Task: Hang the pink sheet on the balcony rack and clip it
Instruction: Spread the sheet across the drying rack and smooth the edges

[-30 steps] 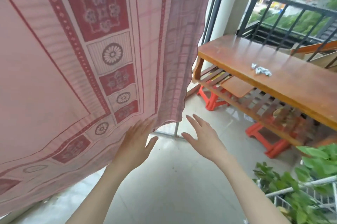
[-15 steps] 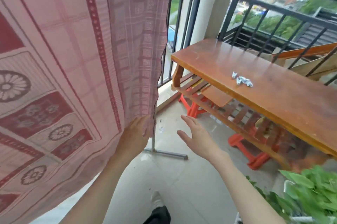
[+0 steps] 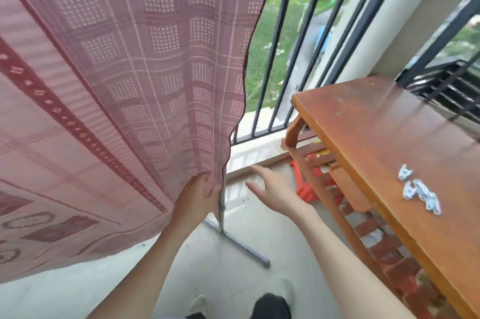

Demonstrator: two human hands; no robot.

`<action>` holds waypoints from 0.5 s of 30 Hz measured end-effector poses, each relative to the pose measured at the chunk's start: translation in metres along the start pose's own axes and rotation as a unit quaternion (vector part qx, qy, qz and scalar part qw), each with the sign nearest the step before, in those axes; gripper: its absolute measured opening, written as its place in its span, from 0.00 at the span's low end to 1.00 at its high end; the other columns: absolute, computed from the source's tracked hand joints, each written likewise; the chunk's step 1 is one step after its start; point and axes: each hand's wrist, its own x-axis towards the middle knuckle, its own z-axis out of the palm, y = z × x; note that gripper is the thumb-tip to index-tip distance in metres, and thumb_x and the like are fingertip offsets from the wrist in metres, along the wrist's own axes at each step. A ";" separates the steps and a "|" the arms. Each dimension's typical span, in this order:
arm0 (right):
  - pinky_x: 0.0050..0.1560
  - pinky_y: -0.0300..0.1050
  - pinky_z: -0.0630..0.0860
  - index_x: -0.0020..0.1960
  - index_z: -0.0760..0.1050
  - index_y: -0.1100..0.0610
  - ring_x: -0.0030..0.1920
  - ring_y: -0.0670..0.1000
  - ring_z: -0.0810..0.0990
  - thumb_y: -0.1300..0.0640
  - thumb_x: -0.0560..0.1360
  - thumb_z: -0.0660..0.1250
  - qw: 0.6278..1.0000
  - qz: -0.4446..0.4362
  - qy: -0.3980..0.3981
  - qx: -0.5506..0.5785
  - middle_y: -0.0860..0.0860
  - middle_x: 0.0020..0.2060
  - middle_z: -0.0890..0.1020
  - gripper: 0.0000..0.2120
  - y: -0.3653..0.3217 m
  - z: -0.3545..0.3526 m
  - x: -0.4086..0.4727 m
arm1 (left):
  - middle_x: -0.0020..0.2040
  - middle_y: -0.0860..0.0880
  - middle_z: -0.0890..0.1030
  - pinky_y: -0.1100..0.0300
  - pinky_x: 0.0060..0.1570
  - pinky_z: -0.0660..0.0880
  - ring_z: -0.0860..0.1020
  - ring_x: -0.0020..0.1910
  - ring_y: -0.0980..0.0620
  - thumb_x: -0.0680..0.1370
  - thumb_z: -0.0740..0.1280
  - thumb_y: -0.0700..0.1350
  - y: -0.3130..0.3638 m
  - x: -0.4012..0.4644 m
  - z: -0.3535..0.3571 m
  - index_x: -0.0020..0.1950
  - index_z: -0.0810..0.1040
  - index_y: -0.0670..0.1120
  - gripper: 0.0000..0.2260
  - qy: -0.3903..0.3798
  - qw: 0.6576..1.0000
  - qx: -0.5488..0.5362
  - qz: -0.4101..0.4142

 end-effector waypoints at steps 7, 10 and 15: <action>0.67 0.44 0.65 0.70 0.65 0.56 0.66 0.51 0.71 0.56 0.79 0.58 0.986 -0.093 -0.132 0.028 0.53 0.66 0.73 0.20 0.044 -0.032 0.085 | 0.41 0.48 0.78 0.72 0.33 0.70 0.77 0.37 0.58 0.74 0.69 0.44 0.047 0.030 0.050 0.47 0.74 0.45 0.06 0.181 0.962 -0.144 -0.147; 0.67 0.46 0.65 0.71 0.64 0.55 0.66 0.52 0.71 0.57 0.79 0.57 0.972 -0.124 -0.200 0.012 0.54 0.66 0.73 0.20 0.054 -0.042 0.103 | 0.29 0.51 0.73 0.70 0.28 0.66 0.72 0.31 0.52 0.74 0.69 0.41 0.055 0.036 0.058 0.32 0.66 0.49 0.14 0.257 0.929 -0.171 -0.204; 0.67 0.46 0.66 0.71 0.63 0.56 0.65 0.53 0.72 0.58 0.80 0.56 0.947 -0.168 -0.275 0.001 0.54 0.67 0.72 0.20 0.045 -0.034 0.129 | 0.27 0.45 0.65 0.65 0.29 0.61 0.61 0.29 0.49 0.76 0.64 0.41 0.051 0.024 0.070 0.29 0.62 0.42 0.18 0.327 0.889 -0.159 -0.279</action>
